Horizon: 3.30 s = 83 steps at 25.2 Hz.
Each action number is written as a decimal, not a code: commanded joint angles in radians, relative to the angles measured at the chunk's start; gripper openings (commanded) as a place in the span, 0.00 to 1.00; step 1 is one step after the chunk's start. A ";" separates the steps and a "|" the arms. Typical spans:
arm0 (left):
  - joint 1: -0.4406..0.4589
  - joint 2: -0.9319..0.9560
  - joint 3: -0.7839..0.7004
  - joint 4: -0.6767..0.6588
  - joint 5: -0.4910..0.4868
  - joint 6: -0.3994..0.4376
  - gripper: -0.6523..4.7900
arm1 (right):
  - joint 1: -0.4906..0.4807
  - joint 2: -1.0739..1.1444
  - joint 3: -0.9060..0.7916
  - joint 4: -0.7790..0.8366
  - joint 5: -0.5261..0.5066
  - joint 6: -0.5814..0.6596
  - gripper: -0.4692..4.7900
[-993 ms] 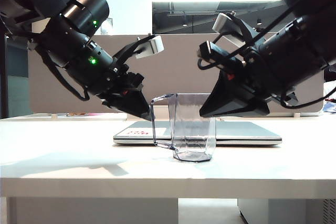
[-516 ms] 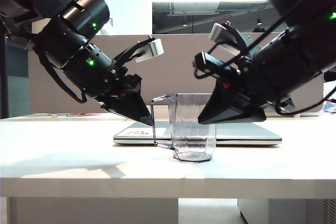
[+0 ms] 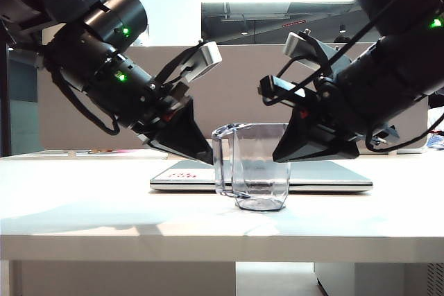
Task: Pick up the water cup and place it on the side of the laptop close to you.
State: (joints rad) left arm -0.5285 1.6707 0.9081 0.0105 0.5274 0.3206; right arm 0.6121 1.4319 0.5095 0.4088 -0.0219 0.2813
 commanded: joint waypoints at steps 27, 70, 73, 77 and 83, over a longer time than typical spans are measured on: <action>-0.126 -0.004 0.001 0.067 0.008 -0.049 0.11 | -0.016 -0.068 0.005 -0.117 0.270 -0.119 0.09; -0.227 0.056 0.001 0.218 -0.100 -0.180 0.11 | -0.030 -0.225 0.005 -0.327 0.293 -0.181 0.09; -0.231 0.079 0.001 0.236 -0.097 -0.198 0.11 | -0.030 -0.241 0.005 -0.356 0.293 -0.181 0.09; -0.238 0.106 0.001 0.254 -0.097 -0.202 0.11 | -0.030 -0.280 0.005 -0.381 0.320 -0.181 0.09; -0.250 0.115 0.002 0.343 -0.117 -0.232 0.11 | -0.030 -0.367 0.005 -0.418 0.319 -0.181 0.09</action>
State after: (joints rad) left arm -0.7776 1.7878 0.9081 0.3157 0.4152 0.0978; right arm 0.5819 1.0752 0.5087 -0.0010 0.2916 0.1036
